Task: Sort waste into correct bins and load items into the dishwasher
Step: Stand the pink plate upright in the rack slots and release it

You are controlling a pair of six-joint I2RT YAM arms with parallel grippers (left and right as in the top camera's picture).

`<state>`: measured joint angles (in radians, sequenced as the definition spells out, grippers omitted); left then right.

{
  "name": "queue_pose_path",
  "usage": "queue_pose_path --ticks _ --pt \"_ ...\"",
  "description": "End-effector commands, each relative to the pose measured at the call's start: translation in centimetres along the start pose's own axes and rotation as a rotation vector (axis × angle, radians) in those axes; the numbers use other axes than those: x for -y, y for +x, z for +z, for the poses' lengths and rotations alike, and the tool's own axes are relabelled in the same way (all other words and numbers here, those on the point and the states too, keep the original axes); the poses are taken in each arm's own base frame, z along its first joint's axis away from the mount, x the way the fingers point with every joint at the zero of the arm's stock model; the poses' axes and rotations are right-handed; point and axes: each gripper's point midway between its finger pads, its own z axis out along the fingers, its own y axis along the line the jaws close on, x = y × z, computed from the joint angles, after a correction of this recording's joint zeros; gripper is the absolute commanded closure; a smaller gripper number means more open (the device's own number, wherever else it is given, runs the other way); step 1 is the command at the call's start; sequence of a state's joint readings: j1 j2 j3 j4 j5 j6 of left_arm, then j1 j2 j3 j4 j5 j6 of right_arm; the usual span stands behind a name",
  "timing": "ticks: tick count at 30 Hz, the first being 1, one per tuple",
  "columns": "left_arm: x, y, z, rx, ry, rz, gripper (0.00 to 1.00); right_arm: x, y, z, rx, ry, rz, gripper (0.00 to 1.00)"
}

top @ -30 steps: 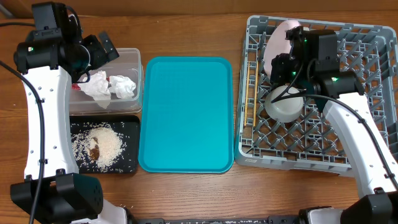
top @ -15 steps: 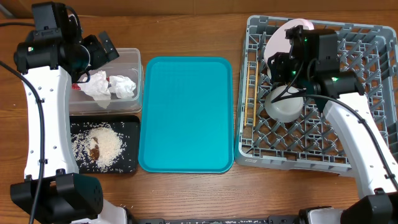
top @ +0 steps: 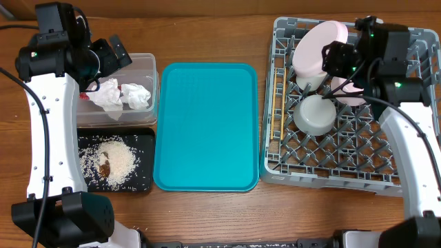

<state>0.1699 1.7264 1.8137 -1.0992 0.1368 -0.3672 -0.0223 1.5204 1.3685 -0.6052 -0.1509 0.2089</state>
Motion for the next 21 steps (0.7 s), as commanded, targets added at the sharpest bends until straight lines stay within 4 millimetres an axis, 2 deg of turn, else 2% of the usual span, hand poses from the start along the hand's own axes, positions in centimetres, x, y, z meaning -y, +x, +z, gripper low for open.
queue_pose_path --ticks 1,5,10,21 --pt "0.3 -0.6 -0.3 0.020 -0.003 0.012 0.00 0.6 -0.5 1.9 -0.014 -0.035 0.020 0.40" --pt "0.3 -0.6 -0.3 0.020 -0.003 0.012 0.00 -0.1 -0.2 3.7 -0.031 -0.104 0.021 0.40" --pt "0.3 -0.6 -0.3 0.020 -0.003 0.012 0.00 0.4 0.1 5.2 -0.039 -0.096 0.024 0.40" --pt "0.3 -0.6 -0.3 0.020 -0.003 0.012 0.00 3.9 -1.1 5.7 0.032 0.103 0.020 0.37"
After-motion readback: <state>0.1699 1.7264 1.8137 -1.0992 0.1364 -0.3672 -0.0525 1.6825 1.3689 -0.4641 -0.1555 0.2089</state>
